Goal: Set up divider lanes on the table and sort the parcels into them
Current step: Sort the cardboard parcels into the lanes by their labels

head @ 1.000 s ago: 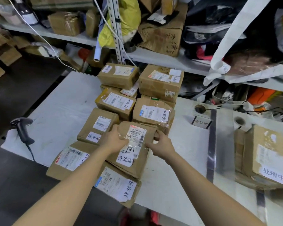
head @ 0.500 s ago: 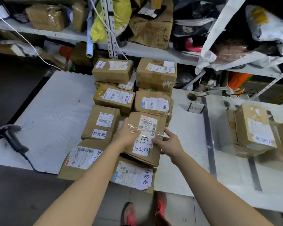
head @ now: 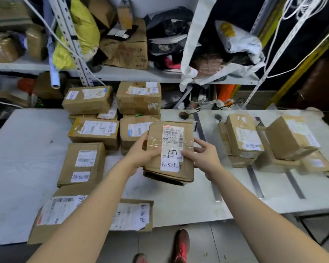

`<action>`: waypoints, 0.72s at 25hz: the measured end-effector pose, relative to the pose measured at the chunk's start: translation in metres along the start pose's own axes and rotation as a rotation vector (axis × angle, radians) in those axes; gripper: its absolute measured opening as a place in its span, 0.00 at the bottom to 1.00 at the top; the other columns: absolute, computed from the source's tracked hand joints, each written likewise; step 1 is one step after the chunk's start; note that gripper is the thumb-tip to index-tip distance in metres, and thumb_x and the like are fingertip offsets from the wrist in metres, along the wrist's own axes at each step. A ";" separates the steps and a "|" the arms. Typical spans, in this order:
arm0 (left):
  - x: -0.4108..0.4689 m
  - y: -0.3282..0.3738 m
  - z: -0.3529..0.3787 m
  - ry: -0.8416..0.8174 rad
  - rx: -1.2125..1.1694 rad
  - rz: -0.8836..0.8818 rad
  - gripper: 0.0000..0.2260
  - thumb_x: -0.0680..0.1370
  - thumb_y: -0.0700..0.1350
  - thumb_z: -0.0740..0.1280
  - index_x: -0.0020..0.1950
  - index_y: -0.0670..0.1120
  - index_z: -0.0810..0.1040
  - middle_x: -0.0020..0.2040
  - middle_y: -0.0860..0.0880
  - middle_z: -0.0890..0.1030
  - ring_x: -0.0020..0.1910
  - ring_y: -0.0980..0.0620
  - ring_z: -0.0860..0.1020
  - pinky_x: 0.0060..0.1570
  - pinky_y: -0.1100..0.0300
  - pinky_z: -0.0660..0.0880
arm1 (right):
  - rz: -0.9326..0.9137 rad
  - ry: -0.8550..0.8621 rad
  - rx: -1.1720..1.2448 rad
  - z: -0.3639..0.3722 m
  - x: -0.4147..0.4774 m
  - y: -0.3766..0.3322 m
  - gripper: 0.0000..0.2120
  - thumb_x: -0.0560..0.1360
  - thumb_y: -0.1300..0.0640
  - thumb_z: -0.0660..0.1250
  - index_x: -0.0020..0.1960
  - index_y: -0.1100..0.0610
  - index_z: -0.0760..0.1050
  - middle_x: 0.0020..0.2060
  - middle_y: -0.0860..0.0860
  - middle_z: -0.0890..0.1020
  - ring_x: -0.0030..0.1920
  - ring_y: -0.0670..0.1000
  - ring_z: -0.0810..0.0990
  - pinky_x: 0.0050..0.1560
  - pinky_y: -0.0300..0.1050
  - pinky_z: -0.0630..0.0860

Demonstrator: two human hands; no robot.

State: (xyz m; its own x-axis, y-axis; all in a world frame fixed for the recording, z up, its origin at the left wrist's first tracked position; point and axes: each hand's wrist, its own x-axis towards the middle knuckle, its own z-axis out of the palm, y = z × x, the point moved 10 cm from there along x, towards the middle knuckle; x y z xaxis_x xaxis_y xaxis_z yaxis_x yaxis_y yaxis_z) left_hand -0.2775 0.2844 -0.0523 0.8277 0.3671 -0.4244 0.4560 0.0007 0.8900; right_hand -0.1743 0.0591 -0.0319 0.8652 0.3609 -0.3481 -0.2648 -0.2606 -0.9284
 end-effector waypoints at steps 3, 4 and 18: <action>0.016 0.022 0.028 -0.005 -0.048 0.009 0.38 0.72 0.48 0.80 0.75 0.66 0.65 0.60 0.57 0.80 0.56 0.56 0.80 0.40 0.64 0.80 | -0.029 0.026 0.000 -0.033 0.018 -0.011 0.38 0.68 0.62 0.82 0.74 0.53 0.71 0.55 0.53 0.87 0.52 0.52 0.87 0.47 0.55 0.86; 0.022 0.027 0.037 -0.002 -0.056 0.012 0.37 0.72 0.48 0.80 0.75 0.65 0.65 0.60 0.56 0.80 0.55 0.57 0.80 0.38 0.65 0.80 | -0.032 0.032 0.004 -0.043 0.026 -0.011 0.39 0.68 0.62 0.82 0.75 0.54 0.70 0.56 0.53 0.86 0.53 0.52 0.87 0.50 0.58 0.85; 0.114 -0.012 0.106 0.131 0.034 -0.197 0.36 0.74 0.52 0.78 0.78 0.56 0.66 0.46 0.66 0.72 0.44 0.65 0.75 0.30 0.69 0.72 | 0.040 -0.098 -0.323 -0.084 0.146 0.035 0.27 0.74 0.58 0.75 0.71 0.47 0.73 0.59 0.43 0.84 0.59 0.47 0.83 0.62 0.57 0.80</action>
State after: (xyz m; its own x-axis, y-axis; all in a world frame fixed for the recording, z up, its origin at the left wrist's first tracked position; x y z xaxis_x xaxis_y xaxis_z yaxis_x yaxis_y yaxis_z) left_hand -0.1538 0.2280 -0.1294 0.6730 0.4807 -0.5621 0.6173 0.0537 0.7849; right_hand -0.0216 0.0272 -0.1045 0.8075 0.4254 -0.4086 -0.1350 -0.5411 -0.8301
